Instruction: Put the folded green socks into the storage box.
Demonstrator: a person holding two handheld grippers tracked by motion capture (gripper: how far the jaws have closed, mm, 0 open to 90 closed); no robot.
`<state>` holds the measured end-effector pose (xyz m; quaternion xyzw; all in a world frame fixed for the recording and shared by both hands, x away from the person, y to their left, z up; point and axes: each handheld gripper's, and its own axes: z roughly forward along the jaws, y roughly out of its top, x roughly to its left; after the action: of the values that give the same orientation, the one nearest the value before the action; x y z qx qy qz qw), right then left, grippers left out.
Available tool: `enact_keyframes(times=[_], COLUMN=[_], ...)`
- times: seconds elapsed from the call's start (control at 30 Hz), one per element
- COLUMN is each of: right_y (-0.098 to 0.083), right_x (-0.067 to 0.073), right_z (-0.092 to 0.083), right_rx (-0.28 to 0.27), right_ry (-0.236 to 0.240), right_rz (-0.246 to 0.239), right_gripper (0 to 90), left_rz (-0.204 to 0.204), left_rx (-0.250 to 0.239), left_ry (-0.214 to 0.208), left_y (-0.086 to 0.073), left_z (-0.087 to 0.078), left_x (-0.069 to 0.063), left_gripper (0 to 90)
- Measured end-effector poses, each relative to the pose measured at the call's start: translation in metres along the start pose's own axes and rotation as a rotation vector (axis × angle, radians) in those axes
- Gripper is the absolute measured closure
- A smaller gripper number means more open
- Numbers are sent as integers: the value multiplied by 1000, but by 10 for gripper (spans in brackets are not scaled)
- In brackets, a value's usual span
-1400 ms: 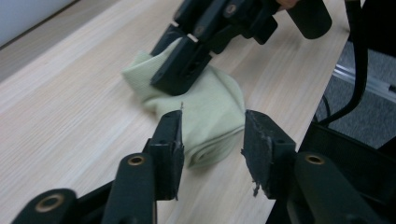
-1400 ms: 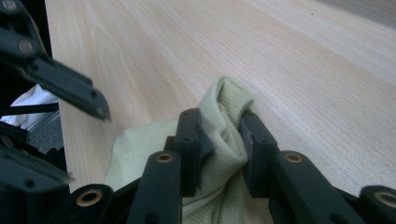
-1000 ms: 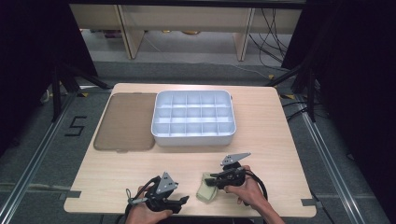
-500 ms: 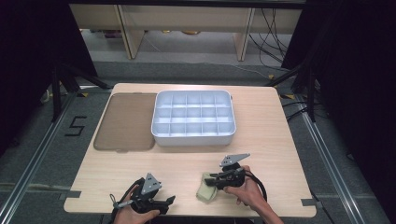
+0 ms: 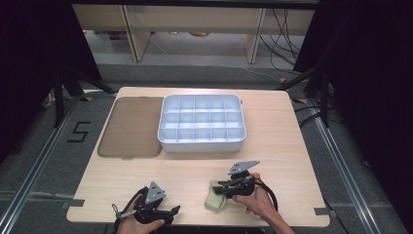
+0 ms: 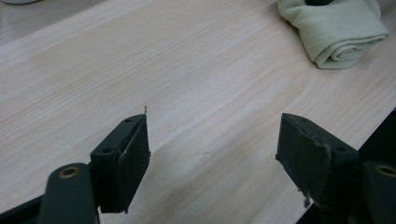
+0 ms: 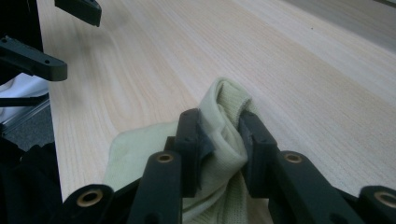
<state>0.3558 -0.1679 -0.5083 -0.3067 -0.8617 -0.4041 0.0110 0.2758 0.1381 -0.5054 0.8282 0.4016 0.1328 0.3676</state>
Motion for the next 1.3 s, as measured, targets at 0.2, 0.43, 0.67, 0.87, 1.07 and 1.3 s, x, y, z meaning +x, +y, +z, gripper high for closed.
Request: enact_keyframes(times=[0.2,0.43,0.67,0.87,1.07,1.3], right_y=[2,7,15,17,21,24], right_x=[2,3,1,1,-3,-4], right_z=[-1,-11,-23,-31,-39,-44], right_rx=[-9,-30,-72,-84,-113,-111], right_ry=[11,10,0,-3,-35,-63], right_rz=[-10,-23,-46,-15,-57,-48], right_gripper=[722,722,723,723,723,722], left_rz=[30,37,46,38,23,37], left_rx=[20,25,34,26,20,27], left_ry=[2,3,2,4,17,8], left_y=[0,0,0,0,0,0], left_z=[-2,-2,-2,-2,-1,-2], left_x=[2,3,3,3,2,3], left_gripper=[248,248,248,248,248,248])
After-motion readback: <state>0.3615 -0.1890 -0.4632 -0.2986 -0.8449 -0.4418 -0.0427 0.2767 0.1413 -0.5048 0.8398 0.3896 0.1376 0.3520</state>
